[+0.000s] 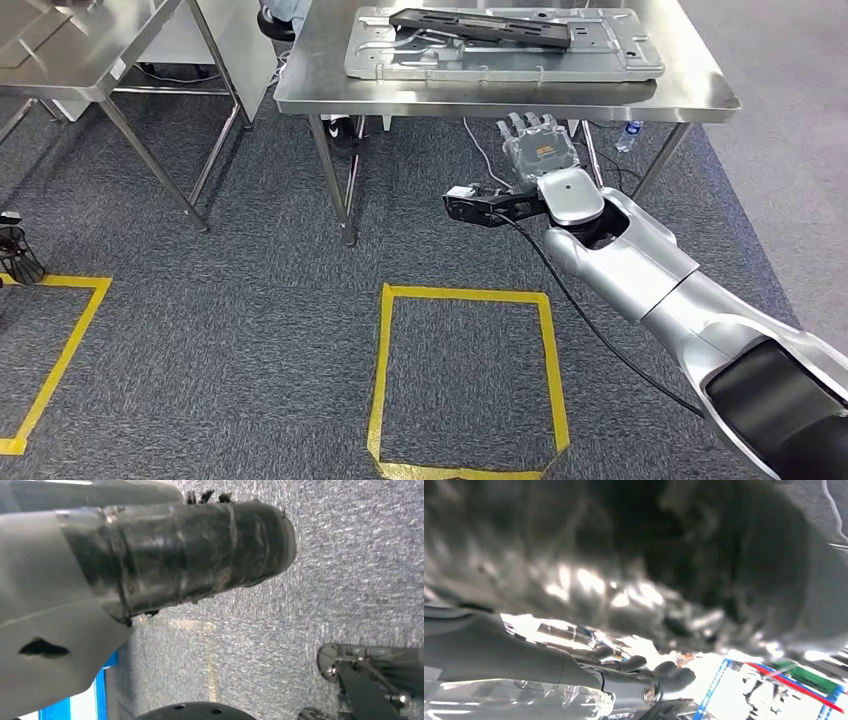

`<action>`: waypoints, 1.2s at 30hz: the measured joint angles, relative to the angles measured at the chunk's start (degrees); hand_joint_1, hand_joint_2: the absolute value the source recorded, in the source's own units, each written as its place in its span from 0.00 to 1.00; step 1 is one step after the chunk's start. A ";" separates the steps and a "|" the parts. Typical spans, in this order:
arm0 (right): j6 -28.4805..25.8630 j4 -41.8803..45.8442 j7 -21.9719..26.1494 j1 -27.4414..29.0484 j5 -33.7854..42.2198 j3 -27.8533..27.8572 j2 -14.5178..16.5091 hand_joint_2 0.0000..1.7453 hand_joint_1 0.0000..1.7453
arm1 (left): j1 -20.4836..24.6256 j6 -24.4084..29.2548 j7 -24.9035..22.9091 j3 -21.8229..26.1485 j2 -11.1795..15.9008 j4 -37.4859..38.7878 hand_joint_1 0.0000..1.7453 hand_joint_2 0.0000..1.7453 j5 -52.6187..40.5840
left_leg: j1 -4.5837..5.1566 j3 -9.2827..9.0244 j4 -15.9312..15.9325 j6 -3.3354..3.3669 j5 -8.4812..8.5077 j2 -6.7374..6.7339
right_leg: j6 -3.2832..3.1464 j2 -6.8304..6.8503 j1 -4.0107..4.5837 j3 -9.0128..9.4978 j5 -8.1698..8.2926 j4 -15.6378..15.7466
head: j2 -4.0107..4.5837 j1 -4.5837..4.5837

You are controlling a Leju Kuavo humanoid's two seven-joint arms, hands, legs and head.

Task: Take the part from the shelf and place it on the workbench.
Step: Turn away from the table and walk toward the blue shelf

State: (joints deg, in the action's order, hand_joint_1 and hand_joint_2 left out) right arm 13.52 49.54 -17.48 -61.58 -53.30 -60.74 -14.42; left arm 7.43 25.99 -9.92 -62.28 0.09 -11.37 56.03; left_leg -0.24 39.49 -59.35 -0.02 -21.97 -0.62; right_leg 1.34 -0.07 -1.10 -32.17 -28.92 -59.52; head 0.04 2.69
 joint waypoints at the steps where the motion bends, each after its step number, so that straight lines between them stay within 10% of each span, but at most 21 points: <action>1: 0.03 0.06 -0.07 0.23 0.10 0.00 -0.03 0.00 0.00 | -0.12 0.12 0.11 0.04 0.00 0.00 0.00 0.75 0.21 | -0.15 0.30 -0.06 -0.34 -0.03 0.03 | -0.55 0.05 0.01 -0.36 0.48 0.14 | 0.00 0.02; 2: 0.12 0.15 -0.13 0.49 0.22 0.00 -0.07 0.00 0.00 | -0.29 0.24 0.19 0.10 -0.01 0.00 0.00 1.00 0.42 | -0.28 0.78 -0.77 -0.65 -1.02 0.06 | -1.06 0.11 0.00 -0.69 0.99 0.20 | 0.00 0.08; 7: 1.72 0.47 -0.84 0.94 0.77 0.03 -0.38 0.00 0.00 | -0.54 0.46 0.16 0.28 -0.13 -0.01 0.00 1.00 0.80 | -0.53 4.46 -14.70 -1.36 -10.38 0.11 | -2.14 0.07 0.13 -3.47 3.55 0.27 | 0.00 0.31; 9: 1.81 0.48 -0.95 1.19 0.86 0.02 -0.47 0.00 0.00 | -0.41 0.55 0.04 0.37 -0.13 0.00 0.00 1.00 0.80 | -0.42 2.09 -13.92 -0.95 -8.37 0.15 | -2.03 -0.10 0.28 -4.62 4.47 0.25 | 0.00 0.33; 12: 1.79 0.64 -1.02 1.25 0.87 0.07 -0.81 0.00 0.00 | -0.27 0.67 -0.15 0.40 0.04 0.00 0.00 1.00 0.79 | 0.19 -6.19 -3.38 0.46 -6.63 0.20 | -1.53 -0.11 0.44 -5.65 5.57 0.23 | 0.00 0.31; 16: 1.72 0.93 -1.02 1.33 0.94 0.14 -1.29 1.00 0.00 | -0.18 0.73 -0.22 0.44 0.15 0.00 0.00 1.00 0.78 | 0.56 -8.53 1.74 1.55 -6.79 0.12 | -0.09 0.17 0.33 -5.88 6.78 0.72 | 0.00 0.26; 22: -0.75 1.01 -1.51 3.40 4.10 0.72 -2.28 1.00 0.00 | -0.30 1.26 -0.29 0.44 0.12 0.00 0.00 1.00 0.78 | 0.03 -7.26 2.90 2.98 -4.45 -0.02 | 1.27 0.05 0.21 -11.02 -1.77 -13.55 | 0.00 -0.01; 25: -5.06 0.99 -1.72 6.93 6.82 2.00 -3.08 1.00 0.00 | -0.54 1.67 -0.93 0.44 0.10 0.00 0.00 1.00 0.47 | -0.41 -6.46 2.10 2.74 -4.46 0.25 | 2.92 0.12 -0.88 -6.69 1.08 -8.45 | 0.00 -0.02; 26: -6.13 0.98 -1.71 7.76 7.17 2.50 -3.28 0.75 0.00 | -0.60 1.74 -1.08 0.44 0.15 0.00 0.00 1.00 0.43 | -0.54 -6.07 1.49 2.46 -4.63 0.28 | 3.57 0.08 -1.23 -4.39 1.91 -4.60 | 0.00 -0.04; 29: -9.38 0.86 -1.66 9.87 9.35 4.01 -3.77 0.00 0.00 | -0.57 1.98 -0.56 0.44 0.34 0.00 0.00 0.25 0.66 | -0.32 -4.87 -0.22 1.43 -5.09 0.34 | 2.52 -0.26 -1.21 -1.58 2.42 0.83 | 0.00 0.04; 30: -11.27 0.71 -1.49 11.21 10.71 4.79 -3.96 0.00 0.00 | -0.58 2.04 -0.09 0.45 0.35 0.00 0.00 0.00 0.91 | -0.29 -4.76 -0.33 1.22 -5.06 0.37 | 1.82 -0.30 -1.02 -1.58 2.64 0.91 | 0.00 0.13; 36: -33.26 -9.69 10.35 29.10 31.09 17.25 -3.27 0.00 0.00 | -0.89 2.57 1.08 2.00 -0.05 0.00 0.00 0.00 3.94 | -0.75 -5.52 0.37 0.72 -4.98 1.06 | 1.32 0.37 -0.25 -0.61 2.17 1.22 | 0.00 0.26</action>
State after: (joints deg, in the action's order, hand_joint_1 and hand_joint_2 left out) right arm -19.74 39.85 -7.13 -32.48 -22.22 -43.49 -17.69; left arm 6.54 28.56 -8.84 -60.28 0.04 -11.37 59.96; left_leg -0.98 33.97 -58.99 0.69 -26.95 0.44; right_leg 2.66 0.29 -1.35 -32.78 -26.75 -58.30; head 0.04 2.95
